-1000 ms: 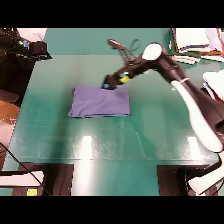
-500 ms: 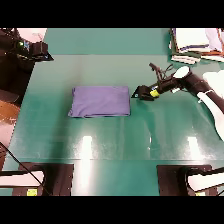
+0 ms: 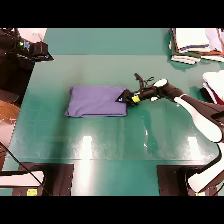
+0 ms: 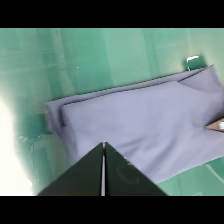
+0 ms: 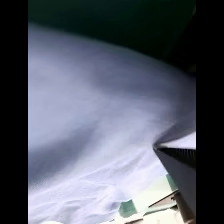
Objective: Fold the shirts.
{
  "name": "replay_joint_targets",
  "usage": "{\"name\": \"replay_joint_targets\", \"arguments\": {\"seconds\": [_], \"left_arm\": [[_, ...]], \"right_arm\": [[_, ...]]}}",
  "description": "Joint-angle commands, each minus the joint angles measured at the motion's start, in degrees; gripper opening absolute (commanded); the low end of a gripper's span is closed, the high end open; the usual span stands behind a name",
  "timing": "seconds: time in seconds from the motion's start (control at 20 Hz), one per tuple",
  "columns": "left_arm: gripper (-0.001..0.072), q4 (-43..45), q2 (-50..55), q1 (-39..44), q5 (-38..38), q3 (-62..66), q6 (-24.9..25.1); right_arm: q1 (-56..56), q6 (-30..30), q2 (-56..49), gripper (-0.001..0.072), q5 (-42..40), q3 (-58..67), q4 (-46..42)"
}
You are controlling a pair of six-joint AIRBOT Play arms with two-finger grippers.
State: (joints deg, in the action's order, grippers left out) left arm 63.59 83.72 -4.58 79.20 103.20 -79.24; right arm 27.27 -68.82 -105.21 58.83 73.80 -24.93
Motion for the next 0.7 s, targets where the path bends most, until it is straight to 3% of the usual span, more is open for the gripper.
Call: {"name": "replay_joint_targets", "arguments": {"seconds": [0.0, 0.05, 0.25, 0.35, 0.65], "left_arm": [[0.003, 0.0, 0.0, 0.0, 0.0, 0.0, 0.2], [0.003, 0.0, 0.0, 0.0, 0.0, 0.0, 0.2], [0.0029, -1.2, 0.0, 0.2, 0.2, 0.0, 0.2], [0.0029, -1.2, 0.0, 1.9, -0.6, 0.0, 0.2], [0.0029, -1.2, 0.2, 14.0, -4.8, -0.2, 0.2]], "right_arm": [[3.2, 1.7, -1.8, 0.0168, -3.0, 4.8, 2.3], [3.4, 2.9, -1.8, 0.0016, -3.3, 6.2, 2.3], [1.8, 3.3, 0.9, 0.0016, -3.3, 9.9, 2.0], [-1.8, 0.0, 5.5, 0.0016, -2.6, 10.2, -1.5], [-21.3, -3.8, 20.2, 0.0017, 7.0, 10.2, -13.3]]}}
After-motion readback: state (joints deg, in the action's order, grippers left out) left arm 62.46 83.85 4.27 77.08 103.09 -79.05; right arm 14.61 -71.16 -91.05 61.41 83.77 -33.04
